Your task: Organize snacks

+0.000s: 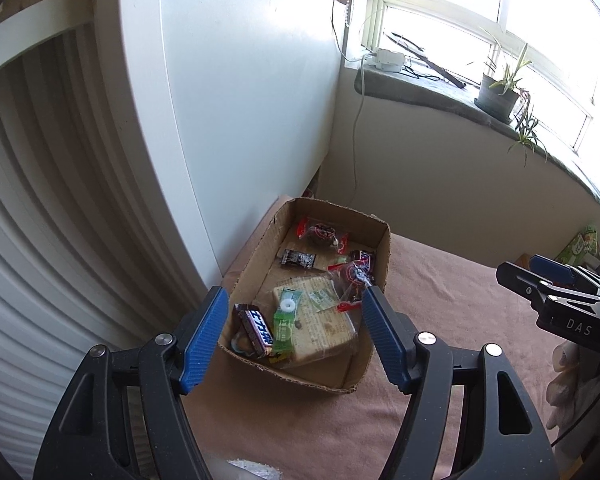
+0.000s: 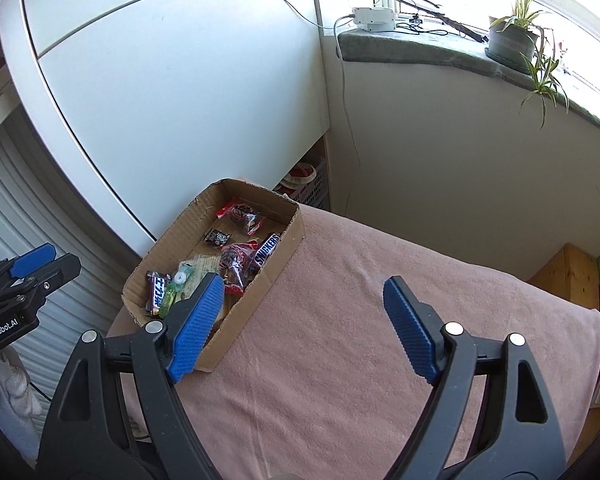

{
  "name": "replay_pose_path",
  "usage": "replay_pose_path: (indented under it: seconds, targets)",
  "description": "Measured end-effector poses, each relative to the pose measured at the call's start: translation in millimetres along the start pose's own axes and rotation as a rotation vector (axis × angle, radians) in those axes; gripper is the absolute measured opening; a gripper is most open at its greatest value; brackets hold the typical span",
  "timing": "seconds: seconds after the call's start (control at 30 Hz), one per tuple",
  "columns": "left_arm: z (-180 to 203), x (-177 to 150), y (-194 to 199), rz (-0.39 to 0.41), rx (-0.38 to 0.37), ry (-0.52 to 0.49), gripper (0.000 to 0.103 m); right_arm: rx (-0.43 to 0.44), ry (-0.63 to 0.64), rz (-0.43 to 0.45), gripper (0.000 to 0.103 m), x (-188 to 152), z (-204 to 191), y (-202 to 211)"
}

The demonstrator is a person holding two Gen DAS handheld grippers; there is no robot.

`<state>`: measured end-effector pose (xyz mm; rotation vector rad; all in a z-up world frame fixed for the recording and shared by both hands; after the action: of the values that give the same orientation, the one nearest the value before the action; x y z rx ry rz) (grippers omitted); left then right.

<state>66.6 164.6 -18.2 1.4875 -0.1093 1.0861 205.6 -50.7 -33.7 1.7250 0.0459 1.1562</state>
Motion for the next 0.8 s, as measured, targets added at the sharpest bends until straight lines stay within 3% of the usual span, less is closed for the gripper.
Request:
replay_pose_path:
  seconds: [0.8]
  targets:
    - [7.3, -1.2, 10.3, 0.011, -0.019, -0.008, 0.07, -0.002, -0.012, -0.003, 0.085, -6.8, 1.0, 8.1]
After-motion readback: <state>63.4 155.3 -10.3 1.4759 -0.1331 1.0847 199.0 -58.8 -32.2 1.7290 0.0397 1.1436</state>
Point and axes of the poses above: each gripper's, at about its wrist camera, not at the fingertips, and y roughly against the way its jaws point, z to its right, x to its top, the point moved 6 cm from there along -y, roughly the way its jaws point, and after that the axes turned 9 degrees about y, right-handed, at the moved point
